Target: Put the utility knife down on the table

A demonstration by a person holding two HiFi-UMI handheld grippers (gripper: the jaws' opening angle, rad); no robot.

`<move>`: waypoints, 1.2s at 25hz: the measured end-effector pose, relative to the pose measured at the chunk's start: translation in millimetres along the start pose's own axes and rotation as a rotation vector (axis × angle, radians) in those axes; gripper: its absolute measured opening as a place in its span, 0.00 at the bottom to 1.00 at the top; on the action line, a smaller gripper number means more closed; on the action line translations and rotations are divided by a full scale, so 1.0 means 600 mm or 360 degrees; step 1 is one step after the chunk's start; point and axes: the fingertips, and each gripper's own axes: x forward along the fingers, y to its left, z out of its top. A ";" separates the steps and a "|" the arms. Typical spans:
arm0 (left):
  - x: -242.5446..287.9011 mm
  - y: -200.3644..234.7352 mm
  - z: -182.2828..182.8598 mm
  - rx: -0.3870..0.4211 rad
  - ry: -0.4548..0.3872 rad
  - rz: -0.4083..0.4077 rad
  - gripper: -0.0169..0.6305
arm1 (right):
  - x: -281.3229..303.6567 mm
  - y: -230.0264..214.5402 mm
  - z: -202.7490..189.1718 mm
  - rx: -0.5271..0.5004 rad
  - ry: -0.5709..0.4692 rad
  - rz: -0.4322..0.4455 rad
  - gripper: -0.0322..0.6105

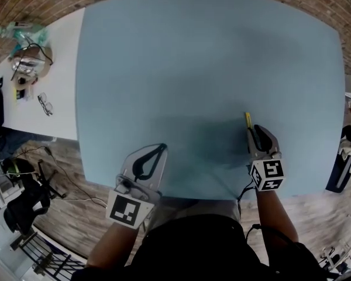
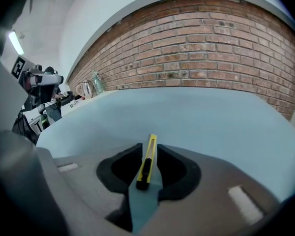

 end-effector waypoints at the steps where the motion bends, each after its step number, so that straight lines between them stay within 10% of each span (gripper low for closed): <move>1: -0.003 0.001 -0.001 -0.0003 0.0000 0.0004 0.03 | 0.000 0.000 0.001 -0.0004 0.0001 -0.0003 0.21; 30: -0.057 0.019 0.090 0.0092 -0.0246 -0.0038 0.03 | -0.084 0.035 0.101 -0.0047 -0.0180 -0.0144 0.22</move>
